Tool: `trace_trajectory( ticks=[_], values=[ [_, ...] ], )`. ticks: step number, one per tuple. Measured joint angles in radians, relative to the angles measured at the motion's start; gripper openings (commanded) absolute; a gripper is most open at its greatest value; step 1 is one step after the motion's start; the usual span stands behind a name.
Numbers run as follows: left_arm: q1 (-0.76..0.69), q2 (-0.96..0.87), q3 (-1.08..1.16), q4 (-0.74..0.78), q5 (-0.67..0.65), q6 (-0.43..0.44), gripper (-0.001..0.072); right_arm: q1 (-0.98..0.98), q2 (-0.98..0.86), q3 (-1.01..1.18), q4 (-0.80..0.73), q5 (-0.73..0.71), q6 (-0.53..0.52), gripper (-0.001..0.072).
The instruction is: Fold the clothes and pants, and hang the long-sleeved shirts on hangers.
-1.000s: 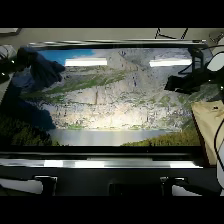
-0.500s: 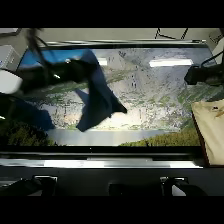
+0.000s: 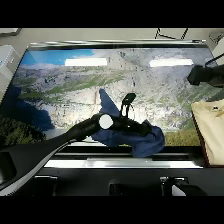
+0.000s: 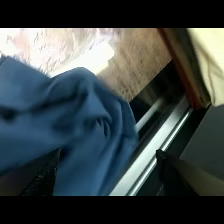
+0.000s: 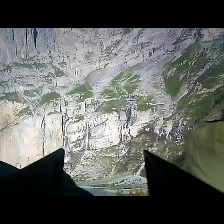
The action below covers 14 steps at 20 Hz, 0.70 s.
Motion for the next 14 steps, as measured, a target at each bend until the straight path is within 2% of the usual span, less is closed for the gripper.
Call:
trace_trajectory(
  ticks=[1,4,8,11,14],
  values=[
    [0.042,-0.004,0.018,0.015,-0.064,-0.012,0.0717,0.000,-0.011,-0.006,0.006,0.025,0.000,0.0687],
    [0.229,0.026,0.044,0.100,-0.276,-0.039,0.0715,0.000,-0.046,-0.089,0.029,0.095,-0.001,0.0691],
    [0.501,0.084,-0.031,0.219,-0.569,-0.067,0.0715,0.000,-0.066,-0.350,0.018,0.113,-0.034,0.0689],
    [0.621,0.129,-0.204,0.244,-0.652,-0.054,0.0715,-0.011,-0.071,-0.540,0.005,0.056,-0.050,0.0689],
    [0.661,0.156,-0.380,0.179,-0.632,0.000,0.0714,-0.071,-0.090,-0.642,0.080,0.007,-0.063,0.0690]
  ],
)
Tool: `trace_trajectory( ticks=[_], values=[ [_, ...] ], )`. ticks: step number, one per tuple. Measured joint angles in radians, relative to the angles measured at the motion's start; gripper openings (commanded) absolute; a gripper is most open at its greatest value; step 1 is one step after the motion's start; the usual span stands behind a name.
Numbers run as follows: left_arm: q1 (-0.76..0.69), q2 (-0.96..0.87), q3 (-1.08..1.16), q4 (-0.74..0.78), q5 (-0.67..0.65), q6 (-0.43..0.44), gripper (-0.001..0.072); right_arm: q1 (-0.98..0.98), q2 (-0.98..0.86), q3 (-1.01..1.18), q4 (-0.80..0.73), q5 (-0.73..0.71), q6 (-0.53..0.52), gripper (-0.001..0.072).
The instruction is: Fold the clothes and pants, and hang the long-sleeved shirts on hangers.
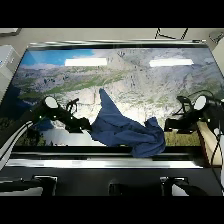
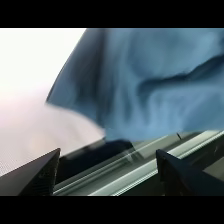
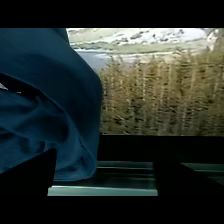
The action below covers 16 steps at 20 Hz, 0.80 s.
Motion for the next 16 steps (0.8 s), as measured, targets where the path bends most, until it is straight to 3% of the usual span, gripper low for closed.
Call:
trace_trajectory(
  ticks=[3,4,6,8,9,10,11,12,16],
  values=[
    [-0.013,0.010,-0.101,-0.087,0.091,0.040,0.0713,-0.085,-0.037,-0.037,0.092,-0.014,-0.019,0.0689],
    [-0.025,0.011,-0.119,-0.113,0.122,0.047,0.0682,-0.106,-0.051,-0.045,0.115,-0.014,-0.021,0.0689],
    [-0.056,0.012,-0.142,-0.156,0.191,0.053,0.0293,-0.125,-0.077,-0.062,0.153,-0.012,-0.034,0.0689],
    [-0.086,0.012,-0.153,-0.180,0.262,0.052,0.0180,-0.124,-0.099,-0.084,0.189,-0.024,-0.047,0.0675],
    [-0.099,0.011,-0.157,-0.188,0.284,0.050,0.0021,-0.117,-0.108,-0.095,0.200,-0.038,-0.051,0.0599],
    [-0.109,0.012,-0.159,-0.193,0.300,0.050,0.0022,-0.108,-0.117,-0.107,0.210,-0.054,-0.051,0.0419],
    [-0.116,0.013,-0.161,-0.198,0.315,0.048,0.0021,-0.098,-0.124,-0.116,0.218,-0.069,-0.050,0.0138],
    [-0.121,0.018,-0.160,-0.199,0.325,0.046,0.0021,-0.089,-0.130,-0.123,0.223,-0.085,-0.048,0.0040],
    [-0.107,0.091,-0.100,-0.189,0.345,0.074,0.0020,-0.074,-0.105,-0.077,0.231,-0.113,-0.042,0.0040]
  ],
)
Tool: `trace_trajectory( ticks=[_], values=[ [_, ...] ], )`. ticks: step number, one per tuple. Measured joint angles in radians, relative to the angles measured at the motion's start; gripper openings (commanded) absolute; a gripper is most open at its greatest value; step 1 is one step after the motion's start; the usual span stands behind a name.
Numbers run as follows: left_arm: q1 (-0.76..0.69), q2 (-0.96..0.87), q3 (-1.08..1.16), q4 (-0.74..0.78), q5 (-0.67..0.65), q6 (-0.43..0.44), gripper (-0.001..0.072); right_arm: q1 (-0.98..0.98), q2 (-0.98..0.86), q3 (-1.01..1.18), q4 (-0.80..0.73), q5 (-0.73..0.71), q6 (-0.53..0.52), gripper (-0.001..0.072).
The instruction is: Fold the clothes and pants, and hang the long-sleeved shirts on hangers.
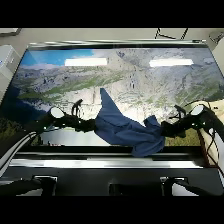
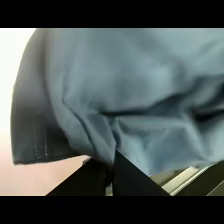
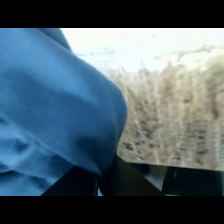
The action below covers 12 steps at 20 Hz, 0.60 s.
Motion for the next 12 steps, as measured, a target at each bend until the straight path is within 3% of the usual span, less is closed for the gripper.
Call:
trace_trajectory(
  ticks=[4,8,12],
  values=[
    [0.092,0.166,0.228,0.070,0.011,0.017,0.0021,0.004,0.132,0.269,-0.003,-0.035,-0.023,0.0041],
    [0.208,0.346,0.543,0.097,0.049,0.022,0.0021,0.005,0.319,0.603,-0.005,-0.173,-0.023,0.0042],
    [0.257,0.501,0.706,0.103,0.091,0.024,0.0022,0.005,0.499,0.746,-0.005,-0.236,-0.011,0.0042]
  ],
)
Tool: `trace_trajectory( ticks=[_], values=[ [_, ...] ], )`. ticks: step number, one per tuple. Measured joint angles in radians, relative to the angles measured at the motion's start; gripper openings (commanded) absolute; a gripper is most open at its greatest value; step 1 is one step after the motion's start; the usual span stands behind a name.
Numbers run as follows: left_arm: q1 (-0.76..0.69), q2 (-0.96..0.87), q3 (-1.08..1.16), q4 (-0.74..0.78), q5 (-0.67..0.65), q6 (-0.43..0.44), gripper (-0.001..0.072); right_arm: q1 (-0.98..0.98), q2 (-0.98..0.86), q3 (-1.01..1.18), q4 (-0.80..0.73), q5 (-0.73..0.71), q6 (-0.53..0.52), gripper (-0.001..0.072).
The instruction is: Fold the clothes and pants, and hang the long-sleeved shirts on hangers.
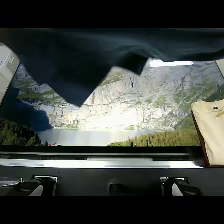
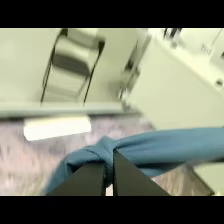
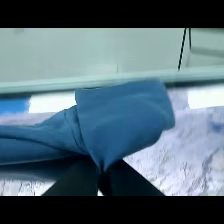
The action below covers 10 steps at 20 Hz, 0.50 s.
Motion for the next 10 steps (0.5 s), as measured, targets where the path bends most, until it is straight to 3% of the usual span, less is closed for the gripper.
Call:
trace_trajectory(
  ticks=[3,6,10],
  values=[
    [0.011,0.067,0.037,0.006,0.013,0.000,0.0022,0.000,0.069,0.030,-0.006,0.093,0.018,0.0042],
    [0.016,0.079,0.029,0.034,-0.026,0.000,0.0022,0.000,0.065,0.002,-0.025,0.280,0.080,0.0042],
    [0.015,0.023,-0.111,0.066,-0.059,0.000,0.0022,0.000,0.008,-0.229,-0.035,0.460,0.132,0.0042]
  ],
)
